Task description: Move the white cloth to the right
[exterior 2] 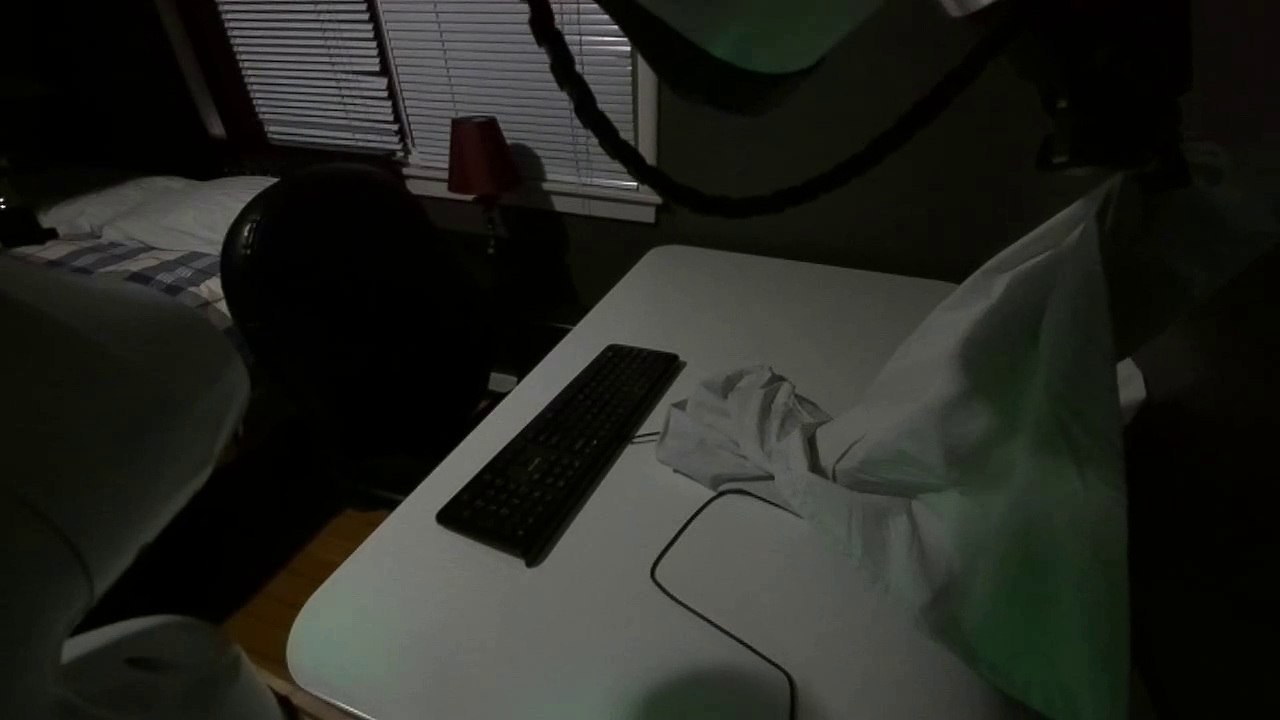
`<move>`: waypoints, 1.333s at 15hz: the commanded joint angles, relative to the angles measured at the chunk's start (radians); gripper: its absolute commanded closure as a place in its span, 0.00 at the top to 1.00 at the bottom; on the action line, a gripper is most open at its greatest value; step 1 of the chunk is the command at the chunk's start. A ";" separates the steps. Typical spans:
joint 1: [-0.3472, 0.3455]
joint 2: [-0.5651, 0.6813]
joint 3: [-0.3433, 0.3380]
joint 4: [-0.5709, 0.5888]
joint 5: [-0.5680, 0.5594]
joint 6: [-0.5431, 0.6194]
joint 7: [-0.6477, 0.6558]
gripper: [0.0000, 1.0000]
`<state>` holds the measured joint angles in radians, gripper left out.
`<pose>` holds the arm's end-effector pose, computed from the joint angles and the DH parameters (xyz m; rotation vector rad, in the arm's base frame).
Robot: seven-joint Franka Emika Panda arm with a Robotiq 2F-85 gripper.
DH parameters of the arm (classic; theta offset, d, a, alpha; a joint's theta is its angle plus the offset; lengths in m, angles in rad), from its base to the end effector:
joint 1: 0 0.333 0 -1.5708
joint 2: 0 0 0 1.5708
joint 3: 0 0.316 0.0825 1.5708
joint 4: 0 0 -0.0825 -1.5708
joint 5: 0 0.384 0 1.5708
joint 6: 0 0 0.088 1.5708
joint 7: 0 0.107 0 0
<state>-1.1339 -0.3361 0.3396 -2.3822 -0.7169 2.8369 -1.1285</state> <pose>0.3758 -0.3168 0.5185 1.9883 1.0478 -0.0819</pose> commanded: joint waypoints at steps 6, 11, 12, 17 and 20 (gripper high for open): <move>0.080 0.053 0.022 -0.042 0.057 -0.025 -0.074 0.70; 0.383 0.046 -0.102 -0.017 0.290 -0.391 -0.229 1.00; 0.289 0.024 0.007 -0.010 0.327 -0.475 -0.223 1.00; 0.525 0.059 -0.159 0.155 0.456 -0.895 -0.145 1.00; 0.681 0.066 -0.292 0.268 0.527 -1.120 -0.098 1.00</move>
<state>-0.6184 -0.2956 0.1926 -2.2199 -0.2570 1.8986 -1.2740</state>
